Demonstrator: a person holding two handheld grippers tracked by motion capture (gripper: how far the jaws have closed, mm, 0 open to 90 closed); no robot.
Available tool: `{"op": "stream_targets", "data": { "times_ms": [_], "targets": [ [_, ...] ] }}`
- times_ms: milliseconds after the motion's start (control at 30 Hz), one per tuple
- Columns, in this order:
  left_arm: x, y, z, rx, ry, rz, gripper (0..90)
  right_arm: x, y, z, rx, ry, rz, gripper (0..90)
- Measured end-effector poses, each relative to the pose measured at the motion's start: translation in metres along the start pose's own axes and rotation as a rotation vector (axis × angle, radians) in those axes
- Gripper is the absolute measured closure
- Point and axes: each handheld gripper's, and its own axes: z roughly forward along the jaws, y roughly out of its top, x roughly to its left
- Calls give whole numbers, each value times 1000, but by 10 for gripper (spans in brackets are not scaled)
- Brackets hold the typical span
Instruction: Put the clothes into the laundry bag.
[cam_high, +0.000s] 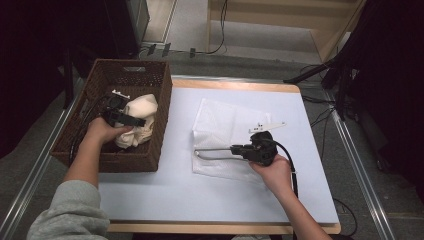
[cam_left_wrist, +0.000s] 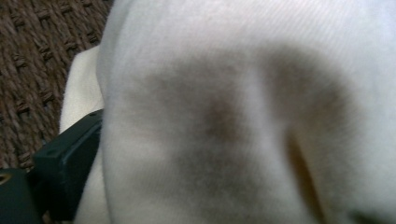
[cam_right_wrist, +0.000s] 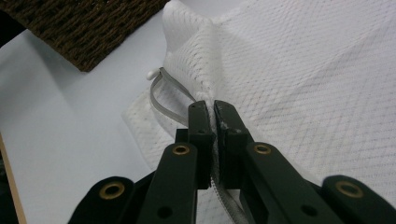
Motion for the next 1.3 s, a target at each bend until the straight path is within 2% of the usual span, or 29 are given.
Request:
{"op": "stream_targets", "data": {
  "times_ms": [67,100,200,367,400,467,500,600,700,767,833,900,967,1100,1167,1300],
  "targets": [
    [-1,0,-1,5,-9,8,85,0,0,0,-3,0,-3,871],
    [-2,0,-3,13,-14,13,142,0,1,0,-5,0,-3,872],
    [-6,1,-5,18,-17,16,175,-1,1,-1,-5,-2,0,871],
    [-9,1,-9,34,-69,39,431,-1,1,0,-6,0,-7,871],
    [-11,1,-10,45,-80,34,476,-1,1,0,-5,0,-9,871],
    [-15,3,-12,82,-118,52,548,-1,1,1,-3,-3,-12,871],
    [-17,4,-13,95,-130,61,560,-1,1,1,-2,-5,-13,871],
    [-17,8,-18,113,-141,39,589,-2,1,1,-2,-3,-6,871],
    [-13,12,-30,66,-157,7,614,-3,2,0,-8,1,-4,872],
    [-10,14,-43,8,-166,-4,620,-2,2,-1,-7,-2,-2,872],
    [-10,15,-53,-23,-171,-6,621,-3,1,-1,-9,-3,-4,872],
    [-11,17,-62,-48,-155,8,623,-3,1,-2,-9,-1,-3,872],
    [-11,19,-71,-64,-168,-5,623,-3,1,-2,-12,0,0,872],
    [-12,23,-90,-88,-152,10,624,-3,2,-4,-19,0,1,872],
    [-13,25,-100,-112,-157,16,627,-3,3,-5,-22,0,2,871],
    [-16,29,-116,-122,-158,32,630,-2,4,-5,-22,2,4,872]
  ]
}}
